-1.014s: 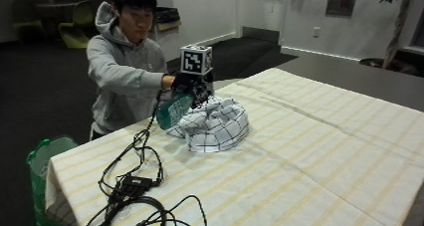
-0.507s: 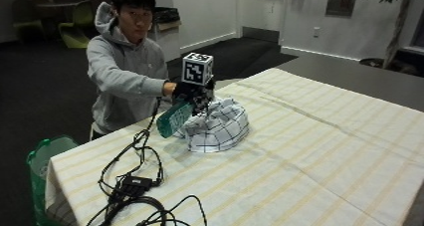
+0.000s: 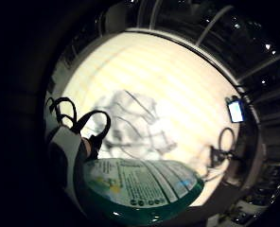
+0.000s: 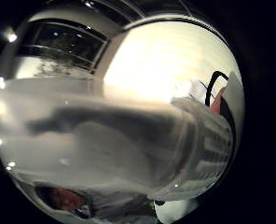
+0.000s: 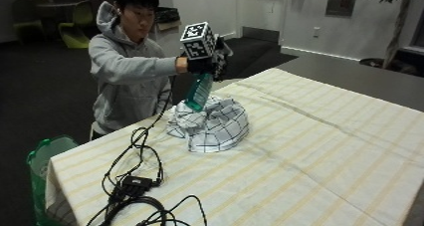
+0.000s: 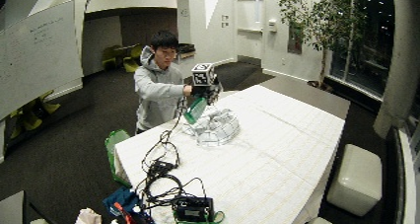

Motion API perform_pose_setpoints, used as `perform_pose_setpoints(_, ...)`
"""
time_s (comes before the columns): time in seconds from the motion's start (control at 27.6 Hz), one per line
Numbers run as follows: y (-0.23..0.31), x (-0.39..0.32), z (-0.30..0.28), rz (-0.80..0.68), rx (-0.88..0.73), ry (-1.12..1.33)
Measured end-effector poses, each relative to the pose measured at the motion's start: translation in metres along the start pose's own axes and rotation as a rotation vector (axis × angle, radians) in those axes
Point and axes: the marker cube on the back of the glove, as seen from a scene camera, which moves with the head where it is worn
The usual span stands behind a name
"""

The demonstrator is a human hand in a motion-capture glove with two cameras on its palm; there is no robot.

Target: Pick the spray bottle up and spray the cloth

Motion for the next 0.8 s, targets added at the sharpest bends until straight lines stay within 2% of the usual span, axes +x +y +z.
perform_pose_setpoints(0.14, -0.031, -0.034, 0.002, 0.018, 0.196, -0.353)
perform_pose_setpoints(0.29, -0.061, -0.062, 0.035, 0.038, 0.33, -0.62)
perform_pose_setpoints(0.47, -0.093, -0.082, 0.095, 0.054, 0.375, -0.711)
perform_pose_setpoints(0.8, -0.124, -0.08, 0.164, 0.102, 0.329, -0.756)
